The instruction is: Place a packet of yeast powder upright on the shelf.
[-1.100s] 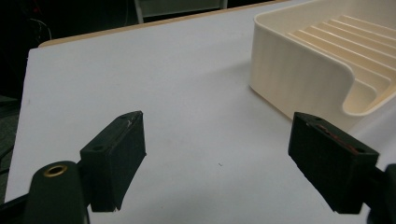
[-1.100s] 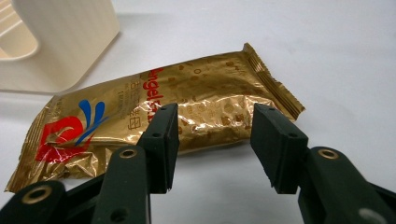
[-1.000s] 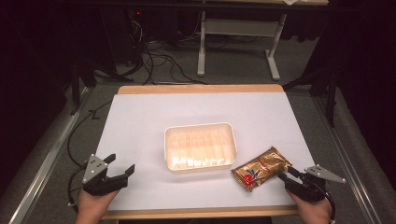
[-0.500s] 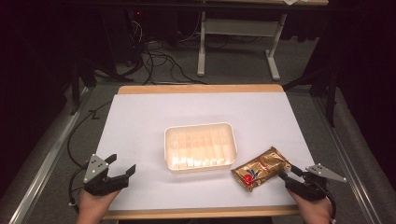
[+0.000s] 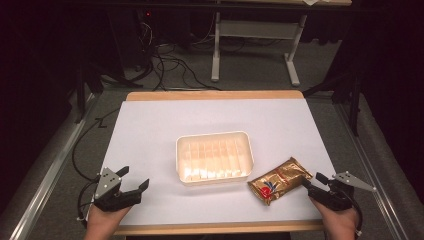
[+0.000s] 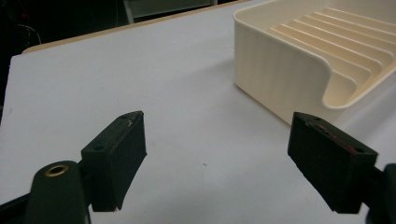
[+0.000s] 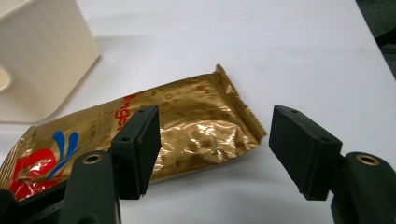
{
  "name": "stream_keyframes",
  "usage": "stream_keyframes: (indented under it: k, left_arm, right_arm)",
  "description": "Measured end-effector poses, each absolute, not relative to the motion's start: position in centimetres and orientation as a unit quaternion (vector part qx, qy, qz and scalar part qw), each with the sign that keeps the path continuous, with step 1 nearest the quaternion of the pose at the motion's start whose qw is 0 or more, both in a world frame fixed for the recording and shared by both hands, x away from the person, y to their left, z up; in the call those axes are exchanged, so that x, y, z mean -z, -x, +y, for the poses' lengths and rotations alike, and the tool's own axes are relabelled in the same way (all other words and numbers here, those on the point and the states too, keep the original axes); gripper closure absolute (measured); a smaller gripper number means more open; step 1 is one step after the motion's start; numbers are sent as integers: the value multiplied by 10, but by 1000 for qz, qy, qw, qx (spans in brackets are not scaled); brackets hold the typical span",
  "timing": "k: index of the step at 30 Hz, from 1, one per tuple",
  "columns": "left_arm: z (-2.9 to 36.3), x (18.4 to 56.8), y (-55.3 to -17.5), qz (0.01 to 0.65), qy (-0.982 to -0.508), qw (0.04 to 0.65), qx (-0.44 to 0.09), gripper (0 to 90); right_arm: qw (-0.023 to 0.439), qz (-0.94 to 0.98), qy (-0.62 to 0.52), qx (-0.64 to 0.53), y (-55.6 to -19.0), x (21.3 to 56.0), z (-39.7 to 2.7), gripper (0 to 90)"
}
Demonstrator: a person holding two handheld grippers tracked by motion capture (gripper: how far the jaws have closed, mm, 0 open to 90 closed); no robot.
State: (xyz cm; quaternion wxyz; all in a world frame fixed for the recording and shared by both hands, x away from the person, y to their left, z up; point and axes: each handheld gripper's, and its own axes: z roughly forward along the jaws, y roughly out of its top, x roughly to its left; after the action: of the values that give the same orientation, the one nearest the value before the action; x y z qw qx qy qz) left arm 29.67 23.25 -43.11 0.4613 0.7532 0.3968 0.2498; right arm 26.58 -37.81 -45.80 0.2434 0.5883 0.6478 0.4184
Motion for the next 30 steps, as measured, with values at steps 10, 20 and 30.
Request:
stream_keyframes:
  k: [10,20,30]
  left_arm:
    - [229,431,-292,389,-762,451,-256,202]
    - [243,430,-279,400,-754,448,-266,205]
    - [255,430,-267,412,-750,434,-281,208]
  right_arm:
    - [183,592,-632,-465,-275,470,-402,338]
    - [125,570,-658,-477,-293,477,-399,366]
    - [70,577,-658,-479,-310,484,-392,466]
